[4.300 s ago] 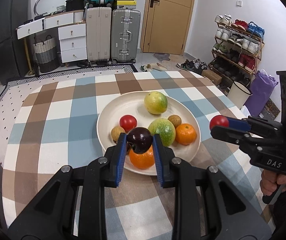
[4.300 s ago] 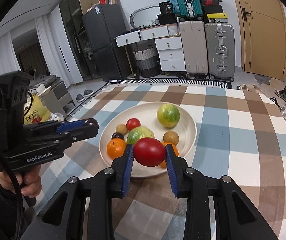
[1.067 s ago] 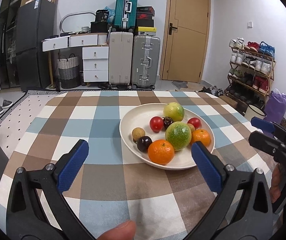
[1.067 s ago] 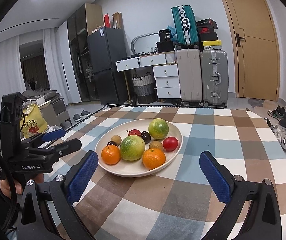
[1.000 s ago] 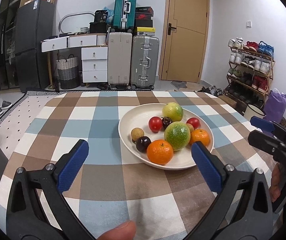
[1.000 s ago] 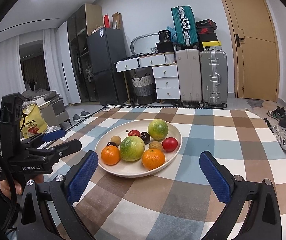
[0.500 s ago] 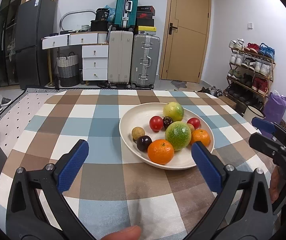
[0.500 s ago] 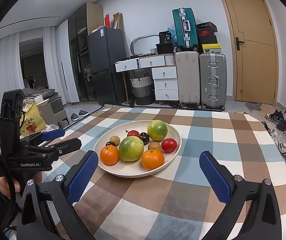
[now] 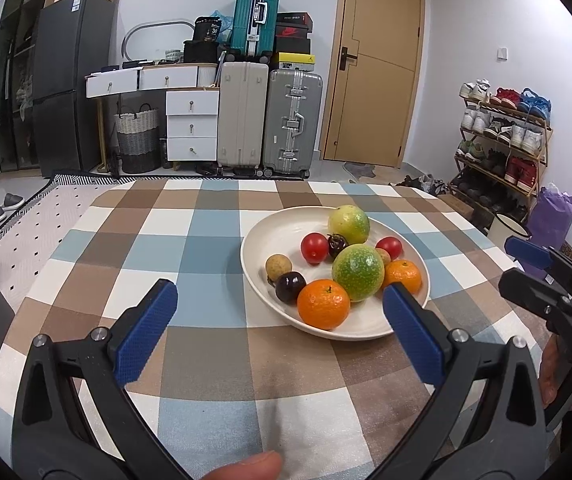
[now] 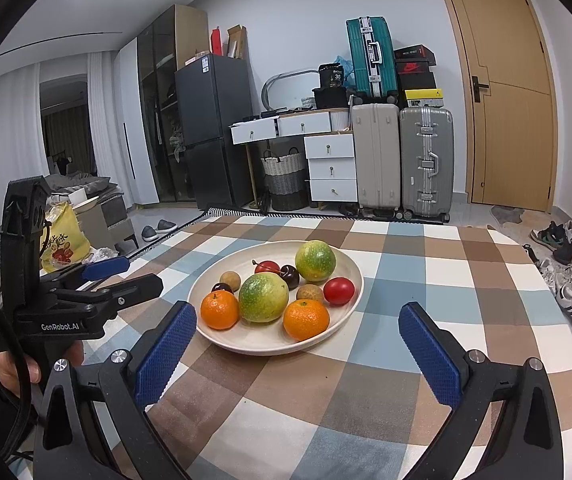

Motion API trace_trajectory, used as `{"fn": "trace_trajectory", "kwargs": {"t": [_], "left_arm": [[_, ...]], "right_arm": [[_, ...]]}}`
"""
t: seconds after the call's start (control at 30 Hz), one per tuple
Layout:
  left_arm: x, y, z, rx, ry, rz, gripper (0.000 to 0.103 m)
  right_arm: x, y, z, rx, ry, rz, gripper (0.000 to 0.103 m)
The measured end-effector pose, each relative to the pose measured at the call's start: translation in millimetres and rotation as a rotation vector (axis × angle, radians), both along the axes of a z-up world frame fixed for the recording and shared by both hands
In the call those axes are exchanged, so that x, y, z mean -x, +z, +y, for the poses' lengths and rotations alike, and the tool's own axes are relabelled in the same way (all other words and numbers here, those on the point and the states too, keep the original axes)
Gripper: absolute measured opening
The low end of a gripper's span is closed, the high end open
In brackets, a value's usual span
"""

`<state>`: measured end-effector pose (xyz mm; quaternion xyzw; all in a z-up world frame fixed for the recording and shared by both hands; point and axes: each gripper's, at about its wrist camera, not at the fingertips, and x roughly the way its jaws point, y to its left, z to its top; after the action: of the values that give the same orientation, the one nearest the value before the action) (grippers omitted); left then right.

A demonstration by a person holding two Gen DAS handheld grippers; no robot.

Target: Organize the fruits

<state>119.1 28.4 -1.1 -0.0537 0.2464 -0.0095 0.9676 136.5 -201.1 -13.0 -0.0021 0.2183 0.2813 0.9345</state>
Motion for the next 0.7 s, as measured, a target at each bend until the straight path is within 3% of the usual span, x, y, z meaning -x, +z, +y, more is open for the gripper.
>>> {"fn": "trace_trajectory", "kwargs": {"t": [0.7], "left_arm": [[0.4, -0.5, 1.6, 0.0, 0.005, 0.0, 0.102]], "right_arm": [[0.4, -0.2, 0.5, 0.001, 0.001, -0.001, 0.103]]}}
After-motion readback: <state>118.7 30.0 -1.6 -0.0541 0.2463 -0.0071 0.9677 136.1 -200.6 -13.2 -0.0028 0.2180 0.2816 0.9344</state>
